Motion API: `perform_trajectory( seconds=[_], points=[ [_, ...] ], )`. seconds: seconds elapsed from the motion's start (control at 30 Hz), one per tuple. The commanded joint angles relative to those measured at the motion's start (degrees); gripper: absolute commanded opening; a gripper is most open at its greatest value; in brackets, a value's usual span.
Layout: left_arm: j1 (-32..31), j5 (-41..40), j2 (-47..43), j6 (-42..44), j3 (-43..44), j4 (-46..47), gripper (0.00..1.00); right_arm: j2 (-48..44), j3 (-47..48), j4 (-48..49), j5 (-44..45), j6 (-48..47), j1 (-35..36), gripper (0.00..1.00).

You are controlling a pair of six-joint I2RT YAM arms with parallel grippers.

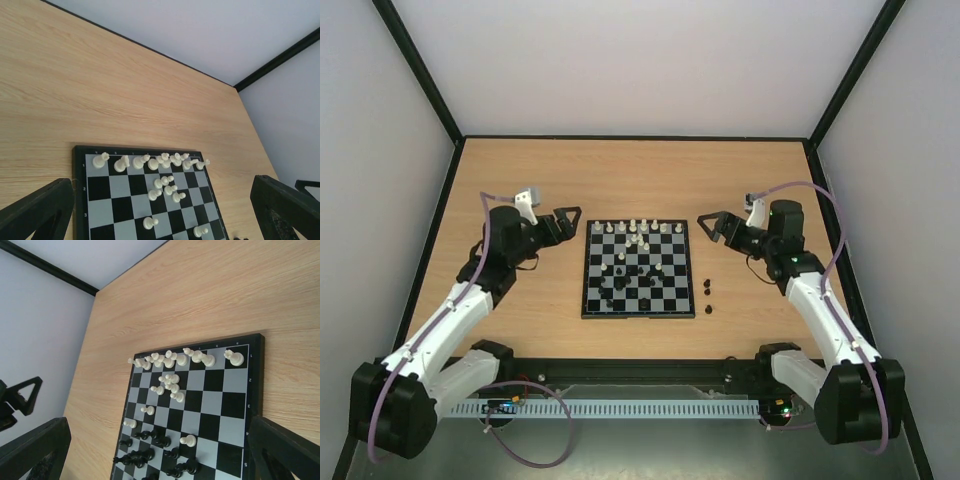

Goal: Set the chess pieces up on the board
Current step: Pick up the chess piece from the chessboard.

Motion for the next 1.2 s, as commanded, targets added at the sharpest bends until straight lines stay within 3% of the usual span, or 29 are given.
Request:
perform_trajectory(
  seconds=[0.0, 0.23, 0.43, 0.57, 0.63, 0.7, 0.77, 0.97, 1.07, 1.13, 1.17],
  points=[
    [-0.2, -5.1, -1.2, 0.6, 1.7, -2.3, 1.0, 2.6, 2.3, -2.0, 1.3, -2.7, 0.6, 0.99],
    [-0.1, -13.4, 1.9, 2.0, 3.6, -7.0, 1.0, 6.0, 7.3, -7.0, 3.9, -6.8, 1.1, 0.99],
    [0.0, -12.8, 5.1, 2.4, 4.0, -6.9, 1.0, 4.4, 8.0, -10.2, 6.1, -7.0, 1.2, 0.99],
    [0.5, -7.9, 8.5, 1.0, 6.0, -6.4, 1.0, 6.6, 8.7, -11.4, 10.1, -2.4, 1.0, 0.99],
    [0.5, -5.6, 9.1, 1.2, 6.6, -5.7, 1.0, 9.2, 9.8, -12.5, 6.5, 0.2, 0.0, 0.99],
    [0.5, -4.8, 9.2, 1.5, 7.0, -5.3, 1.0, 9.0, 6.0, -6.3, -0.3, 2.4, -0.2, 0.99],
    [0.5, -5.0, 9.4, 1.8, 7.5, -5.5, 0.99, 8.5, 4.3, -3.4, -1.1, 3.9, 0.0, 0.99],
    [0.5, -2.5, 12.5, 2.3, 9.7, -5.8, 1.0, 10.4, 9.1, -9.7, 11.2, -1.6, 9.2, 0.99],
    [0.0, -2.8, 13.2, 2.5, 10.4, -6.9, 0.99, 10.7, 10.6, -11.9, 18.9, -3.1, 15.0, 0.83],
    [-0.2, -3.0, 13.3, 2.7, 10.4, -7.2, 1.0, 10.8, 11.0, -12.8, 21.8, -3.8, 17.5, 0.54],
    [-0.4, -3.2, 13.3, 2.8, 10.5, -7.6, 1.0, 10.7, 11.0, -13.2, 23.2, -4.1, 18.4, 0.48]
  ],
)
